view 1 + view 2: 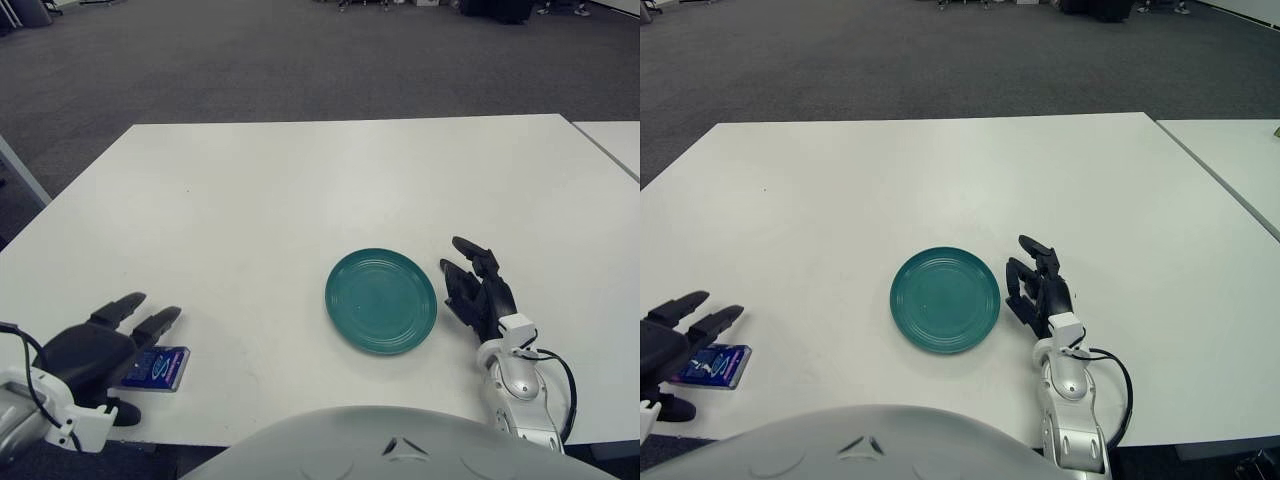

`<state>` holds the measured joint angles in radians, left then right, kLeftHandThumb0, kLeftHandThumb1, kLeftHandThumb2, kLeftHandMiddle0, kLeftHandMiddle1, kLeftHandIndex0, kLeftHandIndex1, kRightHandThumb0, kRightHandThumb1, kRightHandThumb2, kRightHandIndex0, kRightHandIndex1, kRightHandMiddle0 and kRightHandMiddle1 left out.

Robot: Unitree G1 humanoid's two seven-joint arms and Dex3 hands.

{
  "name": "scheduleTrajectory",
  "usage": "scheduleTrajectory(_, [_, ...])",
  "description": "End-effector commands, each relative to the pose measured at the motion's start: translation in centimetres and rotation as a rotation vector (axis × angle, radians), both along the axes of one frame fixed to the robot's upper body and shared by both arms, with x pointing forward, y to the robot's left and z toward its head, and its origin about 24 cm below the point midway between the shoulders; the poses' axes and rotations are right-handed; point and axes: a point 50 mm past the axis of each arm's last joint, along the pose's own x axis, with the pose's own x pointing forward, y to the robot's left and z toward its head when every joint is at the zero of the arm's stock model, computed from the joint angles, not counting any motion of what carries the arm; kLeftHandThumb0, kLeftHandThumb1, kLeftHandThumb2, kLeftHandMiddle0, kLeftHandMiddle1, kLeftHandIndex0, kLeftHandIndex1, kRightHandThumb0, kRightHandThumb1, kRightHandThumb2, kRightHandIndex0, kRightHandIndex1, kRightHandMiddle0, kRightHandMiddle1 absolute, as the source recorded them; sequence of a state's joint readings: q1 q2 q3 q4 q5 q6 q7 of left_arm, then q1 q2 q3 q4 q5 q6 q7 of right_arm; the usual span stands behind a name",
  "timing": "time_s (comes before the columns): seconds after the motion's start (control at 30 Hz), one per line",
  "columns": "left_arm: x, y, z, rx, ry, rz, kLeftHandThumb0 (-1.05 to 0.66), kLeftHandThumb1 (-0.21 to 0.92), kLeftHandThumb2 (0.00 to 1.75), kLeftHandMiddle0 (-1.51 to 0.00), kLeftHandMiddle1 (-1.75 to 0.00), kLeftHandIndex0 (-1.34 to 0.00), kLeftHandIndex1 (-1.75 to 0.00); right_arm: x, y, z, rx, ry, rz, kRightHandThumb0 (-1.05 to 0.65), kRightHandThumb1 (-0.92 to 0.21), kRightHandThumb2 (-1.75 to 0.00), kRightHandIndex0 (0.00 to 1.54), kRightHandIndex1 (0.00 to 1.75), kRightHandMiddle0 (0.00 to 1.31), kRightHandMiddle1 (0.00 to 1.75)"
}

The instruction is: Put the gum into the plate.

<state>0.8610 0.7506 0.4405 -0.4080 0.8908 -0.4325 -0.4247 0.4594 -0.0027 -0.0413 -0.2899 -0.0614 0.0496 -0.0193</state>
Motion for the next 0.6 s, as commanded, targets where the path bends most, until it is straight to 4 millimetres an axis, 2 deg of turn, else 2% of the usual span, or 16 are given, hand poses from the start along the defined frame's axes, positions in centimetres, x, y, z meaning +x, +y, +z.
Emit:
scheduleTrajectory(0.0, [0.07,0.39,-0.77,0.011,-0.024,0.007,-1.04,0.92,0.17,0.0,0.0,0.0,0.0,-1.56,-0.82,-1.67,-0.001,0.13,-0.031,-0.74,-0.92,-0.65,0.26,0.3,0.0,0.74])
scheduleTrajectory(0.13, [0.04,0.48,-1.37,0.011,-0.031,0.005,-1.03,0.92,0.2,0.0,0.0,0.0,0.0,-1.43,-0.87,-1.58,0.002,0.128,-0.027,-0.74,-0.92,-0.64,0.25,0.29,0.0,0.74])
scheduleTrajectory(0.57, [0.14,0.35,-1.29,0.012,-0.039,0.0,-1.02,0.92,0.22,0.0,0.0,0.0,0.0,-1.26,-0.8,-1.33,0.0,0.124,-0.013,-0.73,-0.92,-0.62,0.26,0.3,0.0,0.76])
